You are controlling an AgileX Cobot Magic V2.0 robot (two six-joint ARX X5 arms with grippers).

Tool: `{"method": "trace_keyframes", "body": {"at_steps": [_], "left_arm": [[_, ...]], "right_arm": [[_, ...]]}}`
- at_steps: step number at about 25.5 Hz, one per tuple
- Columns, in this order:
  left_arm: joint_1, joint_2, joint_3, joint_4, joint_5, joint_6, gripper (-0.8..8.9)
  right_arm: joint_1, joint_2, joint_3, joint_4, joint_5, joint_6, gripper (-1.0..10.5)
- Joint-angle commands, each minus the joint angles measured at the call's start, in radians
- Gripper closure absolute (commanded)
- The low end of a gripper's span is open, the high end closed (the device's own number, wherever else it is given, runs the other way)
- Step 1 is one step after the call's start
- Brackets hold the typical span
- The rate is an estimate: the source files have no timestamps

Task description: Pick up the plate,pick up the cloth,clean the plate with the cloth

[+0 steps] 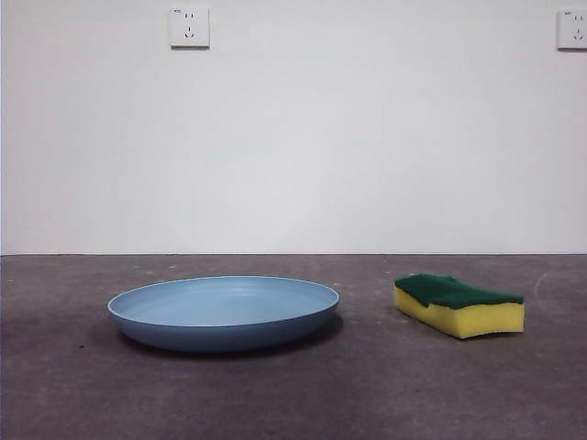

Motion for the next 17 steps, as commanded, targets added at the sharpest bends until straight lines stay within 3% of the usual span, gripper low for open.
{"method": "trace_keyframes", "body": {"at_steps": [1, 3, 5, 11, 17], "left_arm": [[0.002, 0.073, 0.037, -0.002, 0.079, 0.021, 5.14], [0.002, 0.116, 0.052, -0.001, 0.096, 0.01, 4.21], [0.002, 0.143, 0.053, 0.002, 0.102, -0.014, 4.21], [-0.008, 0.262, 0.074, -0.007, 0.108, -0.006, 4.22], [-0.079, 0.572, 0.329, -0.158, 0.037, 0.1, 4.36]], "right_arm": [[0.0, 0.034, 0.025, -0.016, -0.038, -0.07, 7.1], [0.001, 0.047, 0.026, -0.017, -0.039, -0.069, 5.0], [0.003, 0.055, 0.026, -0.024, -0.036, -0.069, 3.7], [0.005, 0.056, 0.026, -0.038, -0.037, -0.051, 3.5], [0.005, 0.056, 0.026, -0.039, -0.038, -0.042, 3.5]]}}
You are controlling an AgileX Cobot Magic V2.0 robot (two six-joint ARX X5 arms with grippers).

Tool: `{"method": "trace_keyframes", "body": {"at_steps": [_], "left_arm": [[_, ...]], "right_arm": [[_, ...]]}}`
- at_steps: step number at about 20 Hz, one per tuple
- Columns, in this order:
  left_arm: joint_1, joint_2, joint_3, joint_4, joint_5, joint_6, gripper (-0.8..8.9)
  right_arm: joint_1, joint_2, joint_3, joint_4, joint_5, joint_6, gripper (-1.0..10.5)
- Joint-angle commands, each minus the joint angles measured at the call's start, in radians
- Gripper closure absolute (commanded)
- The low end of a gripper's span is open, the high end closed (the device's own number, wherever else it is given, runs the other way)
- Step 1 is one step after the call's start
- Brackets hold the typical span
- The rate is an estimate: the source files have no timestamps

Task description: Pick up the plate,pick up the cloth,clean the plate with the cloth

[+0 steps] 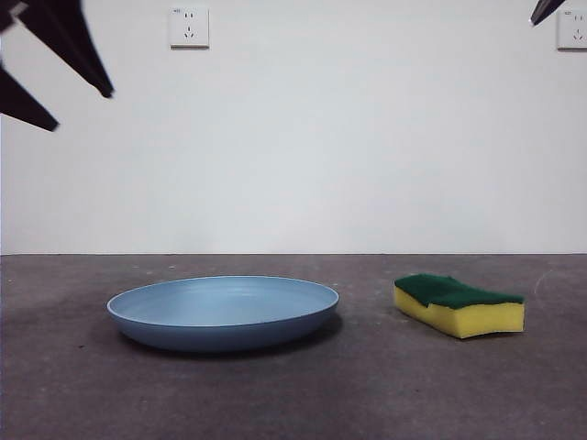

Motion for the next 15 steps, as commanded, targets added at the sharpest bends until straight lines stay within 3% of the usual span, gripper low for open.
{"method": "trace_keyframes", "body": {"at_steps": [1, 8, 15], "left_arm": [[-0.029, 0.129, 0.087, -0.062, -0.074, 0.077, 4.37], [-0.079, 0.438, 0.16, -0.04, -0.117, 0.095, 4.37], [-0.11, 0.608, 0.16, 0.02, -0.169, 0.094, 4.38]], "right_arm": [[0.003, 0.0, 0.002, 0.001, -0.001, 0.007, 3.5], [0.003, 0.0, 0.002, -0.023, 0.0, 0.006, 3.5], [0.003, 0.0, 0.002, -0.024, 0.0, 0.007, 3.5]]}}
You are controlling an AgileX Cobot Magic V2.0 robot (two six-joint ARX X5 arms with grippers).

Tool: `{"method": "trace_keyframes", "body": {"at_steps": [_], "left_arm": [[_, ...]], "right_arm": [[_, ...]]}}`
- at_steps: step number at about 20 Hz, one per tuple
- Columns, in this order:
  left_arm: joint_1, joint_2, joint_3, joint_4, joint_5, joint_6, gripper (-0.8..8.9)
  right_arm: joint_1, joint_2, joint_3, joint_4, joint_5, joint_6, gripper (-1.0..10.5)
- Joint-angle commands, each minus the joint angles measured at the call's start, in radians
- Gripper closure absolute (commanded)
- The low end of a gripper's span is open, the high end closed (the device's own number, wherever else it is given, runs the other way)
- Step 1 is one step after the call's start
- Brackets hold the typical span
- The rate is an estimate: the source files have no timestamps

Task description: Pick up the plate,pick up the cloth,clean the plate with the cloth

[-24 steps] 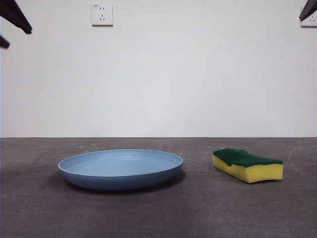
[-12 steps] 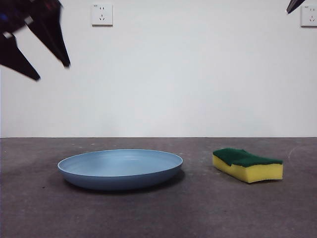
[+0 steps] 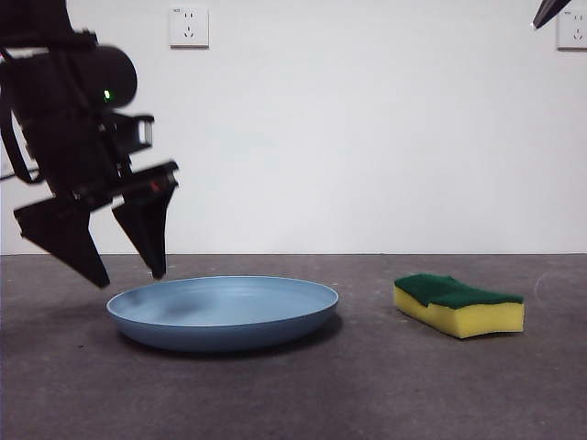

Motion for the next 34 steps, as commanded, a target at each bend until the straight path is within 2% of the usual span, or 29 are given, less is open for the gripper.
{"method": "trace_keyframes", "body": {"at_steps": [1, 4, 6, 18, 19, 21, 22, 27, 29, 34], "left_arm": [[-0.006, 0.037, -0.001, 0.033, -0.012, 0.011, 4.38], [-0.008, 0.051, -0.001, 0.065, -0.034, 0.011, 4.43], [-0.007, 0.051, -0.001, 0.072, -0.034, 0.012, 5.01], [-0.015, 0.099, -0.001, 0.072, -0.024, 0.011, 5.05], [-0.015, 0.108, -0.001, 0.071, -0.025, 0.011, 5.24], [-0.021, 0.111, -0.001, 0.067, -0.029, 0.012, 7.55], [-0.021, 0.111, -0.001, 0.068, -0.027, 0.012, 8.31], [-0.021, 0.076, -0.001, 0.053, -0.027, 0.012, 8.21], [-0.022, 0.024, 0.001, 0.052, -0.027, 0.012, 8.21], [-0.027, -0.155, 0.001, 0.002, -0.027, 0.025, 8.21]], "right_arm": [[0.003, 0.0, 0.002, 0.002, 0.0, 0.006, 3.5], [0.003, 0.0, 0.002, 0.001, 0.0, 0.006, 3.5], [0.003, 0.0, 0.002, 0.0, 0.0, 0.006, 3.5], [0.003, 0.0, 0.002, -0.018, 0.0, 0.006, 3.5], [0.003, 0.0, 0.002, -0.021, 0.0, 0.006, 3.5], [0.003, 0.0, 0.002, -0.022, 0.0, 0.006, 3.5], [0.003, 0.0, 0.002, -0.023, -0.001, 0.007, 3.5], [0.02, 0.001, 0.002, -0.02, -0.002, 0.007, 3.6], [0.047, 0.011, 0.002, -0.021, -0.002, 0.005, 4.4], [0.155, 0.104, 0.004, -0.021, 0.029, -0.056, 4.4]]}}
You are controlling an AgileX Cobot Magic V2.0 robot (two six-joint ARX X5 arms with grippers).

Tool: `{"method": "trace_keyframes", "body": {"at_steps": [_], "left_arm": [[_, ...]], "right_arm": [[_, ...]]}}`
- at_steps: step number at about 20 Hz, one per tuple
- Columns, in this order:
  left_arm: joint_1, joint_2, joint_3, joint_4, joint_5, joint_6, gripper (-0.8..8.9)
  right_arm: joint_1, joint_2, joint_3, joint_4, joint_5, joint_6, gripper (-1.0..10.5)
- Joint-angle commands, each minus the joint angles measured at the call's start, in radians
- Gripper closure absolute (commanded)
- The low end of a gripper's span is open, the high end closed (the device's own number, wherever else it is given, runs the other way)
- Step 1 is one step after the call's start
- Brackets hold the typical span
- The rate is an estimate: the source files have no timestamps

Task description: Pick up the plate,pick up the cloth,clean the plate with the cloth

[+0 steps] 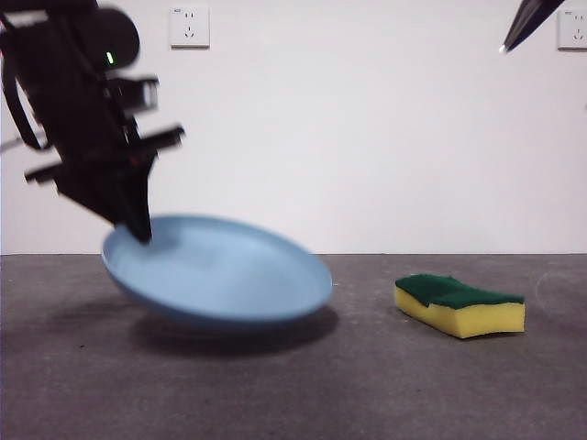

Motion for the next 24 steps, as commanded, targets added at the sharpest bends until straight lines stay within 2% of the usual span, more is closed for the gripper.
{"method": "trace_keyframes", "body": {"at_steps": [1, 6, 9, 14, 24], "left_arm": [[-0.004, -0.083, -0.009, -0.029, 0.001, 0.026, 8.21], [-0.004, -0.288, -0.009, -0.101, -0.036, 0.032, 8.21], [-0.01, -0.396, -0.009, -0.136, -0.062, 0.035, 8.21], [-0.01, -0.476, -0.009, -0.179, -0.064, 0.05, 8.21], [-0.01, -0.475, -0.009, -0.203, -0.071, 0.05, 8.21]], "right_arm": [[0.066, 0.061, 0.009, 0.0, 0.05, -0.047, 4.4], [0.211, 0.26, 0.117, -0.016, 0.228, -0.093, 4.4], [0.248, 0.373, 0.184, -0.021, 0.304, -0.115, 4.4], [0.25, 0.545, 0.21, 0.01, 0.357, -0.151, 4.4], [0.243, 0.82, 0.21, 0.127, 0.36, -0.156, 4.4]]}}
